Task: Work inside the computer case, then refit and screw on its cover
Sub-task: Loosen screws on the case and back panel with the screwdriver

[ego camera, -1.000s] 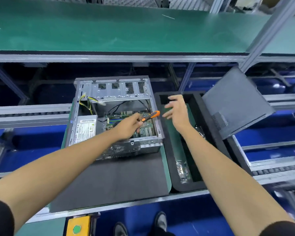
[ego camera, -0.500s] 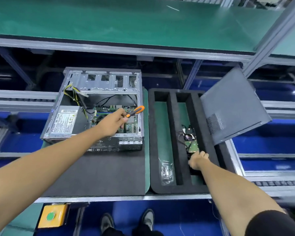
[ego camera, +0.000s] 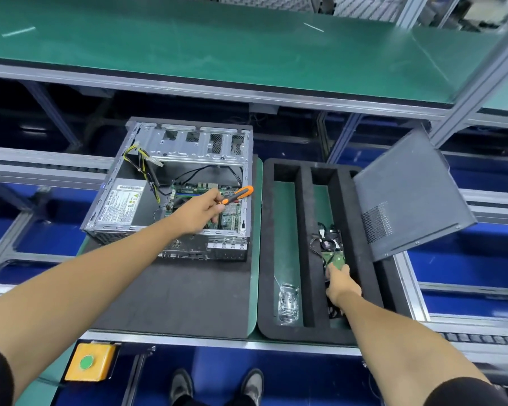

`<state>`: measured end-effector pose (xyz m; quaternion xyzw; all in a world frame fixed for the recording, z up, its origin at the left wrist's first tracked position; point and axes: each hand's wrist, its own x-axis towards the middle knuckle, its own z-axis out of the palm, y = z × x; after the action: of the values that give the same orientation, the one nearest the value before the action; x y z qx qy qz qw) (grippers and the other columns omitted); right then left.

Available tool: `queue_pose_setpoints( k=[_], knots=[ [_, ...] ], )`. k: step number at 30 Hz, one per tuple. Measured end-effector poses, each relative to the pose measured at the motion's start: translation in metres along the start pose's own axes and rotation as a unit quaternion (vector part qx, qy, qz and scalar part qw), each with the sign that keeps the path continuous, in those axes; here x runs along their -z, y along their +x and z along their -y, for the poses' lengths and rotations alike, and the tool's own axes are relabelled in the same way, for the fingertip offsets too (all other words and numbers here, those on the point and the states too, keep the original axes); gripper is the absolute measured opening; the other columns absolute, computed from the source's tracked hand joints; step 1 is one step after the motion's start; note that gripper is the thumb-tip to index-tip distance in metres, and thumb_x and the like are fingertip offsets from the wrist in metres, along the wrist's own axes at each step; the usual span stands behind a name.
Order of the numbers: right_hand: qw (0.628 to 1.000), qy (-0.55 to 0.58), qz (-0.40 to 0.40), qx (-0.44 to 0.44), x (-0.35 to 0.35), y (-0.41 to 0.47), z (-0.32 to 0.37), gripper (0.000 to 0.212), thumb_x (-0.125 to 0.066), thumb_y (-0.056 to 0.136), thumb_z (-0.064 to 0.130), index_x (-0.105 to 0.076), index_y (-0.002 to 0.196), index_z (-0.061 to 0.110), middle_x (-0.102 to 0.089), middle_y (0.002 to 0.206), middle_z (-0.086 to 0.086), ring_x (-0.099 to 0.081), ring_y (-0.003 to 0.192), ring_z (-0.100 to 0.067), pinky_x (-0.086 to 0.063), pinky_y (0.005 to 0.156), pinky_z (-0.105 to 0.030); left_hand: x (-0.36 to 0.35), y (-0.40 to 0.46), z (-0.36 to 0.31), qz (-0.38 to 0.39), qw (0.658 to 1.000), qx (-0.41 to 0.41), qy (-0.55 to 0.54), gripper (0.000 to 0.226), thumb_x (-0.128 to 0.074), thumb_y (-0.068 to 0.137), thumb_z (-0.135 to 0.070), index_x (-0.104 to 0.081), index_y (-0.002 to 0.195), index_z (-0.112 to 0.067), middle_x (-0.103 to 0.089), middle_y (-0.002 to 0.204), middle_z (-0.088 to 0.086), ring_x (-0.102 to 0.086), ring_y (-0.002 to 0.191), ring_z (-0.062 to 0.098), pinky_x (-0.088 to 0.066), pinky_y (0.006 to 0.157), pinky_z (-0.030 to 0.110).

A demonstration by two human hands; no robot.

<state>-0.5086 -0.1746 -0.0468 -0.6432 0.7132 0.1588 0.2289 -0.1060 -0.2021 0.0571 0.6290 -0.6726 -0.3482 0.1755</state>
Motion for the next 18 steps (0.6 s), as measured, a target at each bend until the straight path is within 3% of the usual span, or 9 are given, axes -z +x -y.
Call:
queue_pose_setpoints(
  k=[3,8,12,15,16,18],
  knots=[
    [0.998,0.036,-0.048,0.005,0.022,-0.001,-0.004,0.016,-0.054,0.095,0.008,-0.055,0.104,0.021,-0.041,0.124,-0.008,-0.06,0.078,-0.029,-0.05,0.077,-0.033,0.001,-0.002,0.001,-0.006,1.0,0.002,-0.009,0.007,-0.046,0.108,-0.028,-0.046,0.107,-0.021,-0.07,0.081,0.004,-0.053,0.06,0.022,-0.05,0.061,0.046],
    [0.985,0.068,-0.158,0.004,0.107,0.008,0.019,0.02,-0.047,0.099,0.016,-0.065,0.091,0.021,-0.048,0.115,-0.011,-0.06,0.079,-0.034,-0.051,0.083,-0.04,0.003,-0.005,0.002,-0.038,0.998,0.002,-0.045,0.008,-0.047,0.107,-0.029,-0.047,0.102,-0.022,-0.07,0.081,0.006,-0.052,0.052,0.018,-0.047,0.048,0.038],
    [0.975,0.135,-0.173,0.037,0.174,0.017,0.061,0.029,-0.041,0.099,0.013,-0.069,0.094,0.01,-0.063,0.11,-0.017,-0.064,0.091,-0.038,-0.056,0.086,-0.044,0.005,-0.006,0.003,-0.05,0.997,-0.001,-0.063,0.009,-0.048,0.107,-0.026,-0.048,0.104,-0.018,-0.068,0.078,0.002,-0.055,0.059,0.028,-0.048,0.056,0.043],
    [0.957,0.24,-0.149,0.065,0.205,0.013,0.106,0.028,-0.047,0.095,0.006,-0.069,0.078,0.01,-0.068,0.082,-0.012,-0.06,0.068,-0.027,-0.05,0.059,-0.031,0.01,-0.006,0.005,-0.07,0.991,-0.002,-0.112,0.013,-0.048,0.107,-0.027,-0.05,0.1,-0.017,-0.068,0.079,0.002,-0.044,0.048,0.01,-0.037,0.05,0.032],
    [0.945,0.288,-0.139,0.072,0.212,0.008,0.125,0.028,-0.05,0.094,0.004,-0.067,0.072,0.012,-0.066,0.071,-0.009,-0.054,0.059,-0.023,-0.042,0.052,-0.027,0.014,-0.006,0.005,-0.076,0.988,0.0,-0.137,0.015,-0.047,0.108,-0.027,-0.051,0.099,-0.016,-0.068,0.08,0.002,-0.043,0.051,0.013,-0.035,0.049,0.031],
    [0.915,0.373,-0.118,0.096,0.219,-0.001,0.164,0.025,-0.055,0.09,0.002,-0.067,0.071,0.009,-0.061,0.061,-0.005,-0.048,0.055,-0.02,-0.035,0.051,-0.025,0.023,-0.008,0.005,-0.082,0.98,0.007,-0.183,0.019,-0.046,0.108,-0.028,-0.053,0.095,-0.016,-0.067,0.08,0.003,-0.044,0.061,0.021,-0.036,0.053,0.031]
  ],
)
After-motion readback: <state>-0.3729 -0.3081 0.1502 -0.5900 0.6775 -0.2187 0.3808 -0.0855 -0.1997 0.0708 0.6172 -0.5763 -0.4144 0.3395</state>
